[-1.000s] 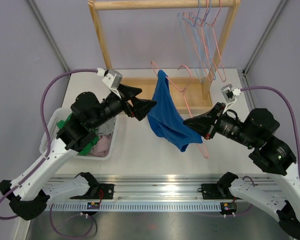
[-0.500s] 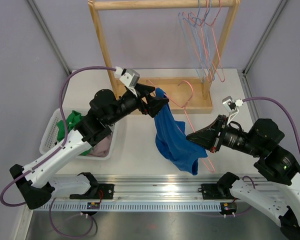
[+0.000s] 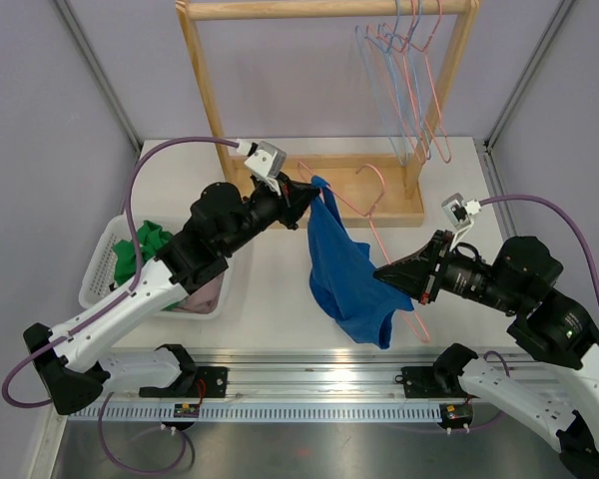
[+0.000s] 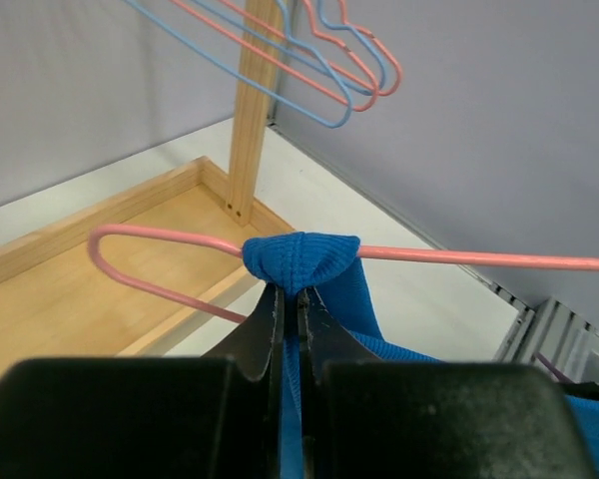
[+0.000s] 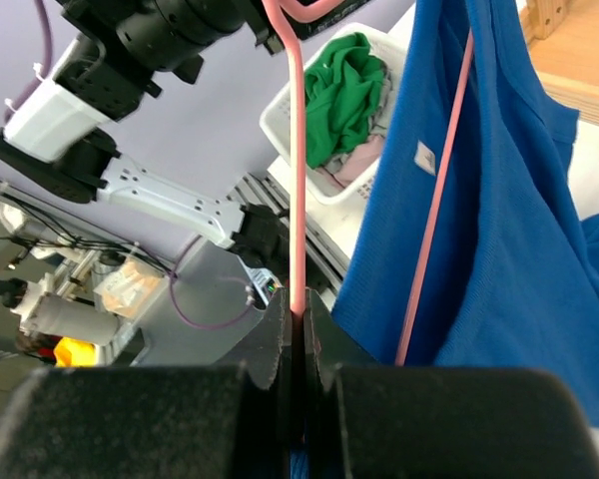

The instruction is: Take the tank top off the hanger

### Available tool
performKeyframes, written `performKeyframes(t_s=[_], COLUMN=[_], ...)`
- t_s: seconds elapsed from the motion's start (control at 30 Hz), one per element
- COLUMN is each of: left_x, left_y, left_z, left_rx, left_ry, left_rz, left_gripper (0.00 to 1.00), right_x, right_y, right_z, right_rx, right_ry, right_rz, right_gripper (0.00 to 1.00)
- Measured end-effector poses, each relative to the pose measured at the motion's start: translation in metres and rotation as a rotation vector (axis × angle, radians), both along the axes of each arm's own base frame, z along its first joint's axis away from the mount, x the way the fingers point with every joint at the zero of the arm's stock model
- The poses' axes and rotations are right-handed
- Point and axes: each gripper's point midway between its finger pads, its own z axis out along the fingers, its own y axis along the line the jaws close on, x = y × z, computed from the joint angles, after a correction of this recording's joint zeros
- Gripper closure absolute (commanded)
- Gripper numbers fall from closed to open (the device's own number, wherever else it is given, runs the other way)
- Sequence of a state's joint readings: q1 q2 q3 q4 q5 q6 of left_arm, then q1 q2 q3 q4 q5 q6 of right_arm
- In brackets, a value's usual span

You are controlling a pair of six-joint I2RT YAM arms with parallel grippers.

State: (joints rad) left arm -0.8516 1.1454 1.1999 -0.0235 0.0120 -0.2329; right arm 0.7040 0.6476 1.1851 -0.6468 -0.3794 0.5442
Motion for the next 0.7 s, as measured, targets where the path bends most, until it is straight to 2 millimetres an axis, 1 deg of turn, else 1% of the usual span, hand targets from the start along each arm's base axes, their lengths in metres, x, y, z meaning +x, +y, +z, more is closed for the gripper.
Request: performKeyframes(t_s=[0.1, 0.2, 0.33, 0.4, 0.47, 0.53, 0.6, 0.63, 0.7], left_x=[0.012, 0.026, 0.034, 0.036, 0.038, 0.039, 0.037, 0.033, 0.020], left_y=[0.014, 0.038, 0.073, 0.085, 0.092, 0.093, 0.083, 0.075, 0.050], left_z=[-0.007, -0.017, -0.031, -0.040, -0.048, -0.053, -0.052, -0.052, -0.045], left_rx=[0.020, 0.039, 0.049, 0.047, 0.051, 0.058, 0.045, 0.037, -0.018], left_ry=[0.025, 0.067, 0.139, 0.187, 0.235, 0.275, 0.293, 0.299, 0.285], left_rz=[0.111, 0.270, 0.455, 0.515, 0.547, 0.548, 0.494, 0.439, 0.271], left_gripper=[1.00, 1.00, 1.00, 1.00, 1.00, 1.00, 1.00, 1.00, 1.00], right_x=[0.000, -0.005, -0.020, -0.031, -0.039, -0.042, -0.041, -0.037, -0.027], right_y=[-0.003, -0.006, -0.010, -0.013, -0.015, -0.017, -0.018, -0.018, -0.016], right_z=[-0.007, -0.015, -0.023, -0.024, -0.021, -0.017, -0.012, -0.009, -0.004], right_rx=[-0.039, -0.071, -0.071, -0.057, -0.039, -0.026, -0.013, -0.002, 0.038], right_ry=[-0.017, -0.036, -0.074, -0.107, -0.151, -0.196, -0.237, -0.261, -0.325], right_rz=[0.002, 0.020, 0.075, 0.109, 0.136, 0.144, 0.137, 0.123, 0.079], right_gripper=[1.00, 1.00, 1.00, 1.00, 1.00, 1.00, 1.00, 1.00, 1.00])
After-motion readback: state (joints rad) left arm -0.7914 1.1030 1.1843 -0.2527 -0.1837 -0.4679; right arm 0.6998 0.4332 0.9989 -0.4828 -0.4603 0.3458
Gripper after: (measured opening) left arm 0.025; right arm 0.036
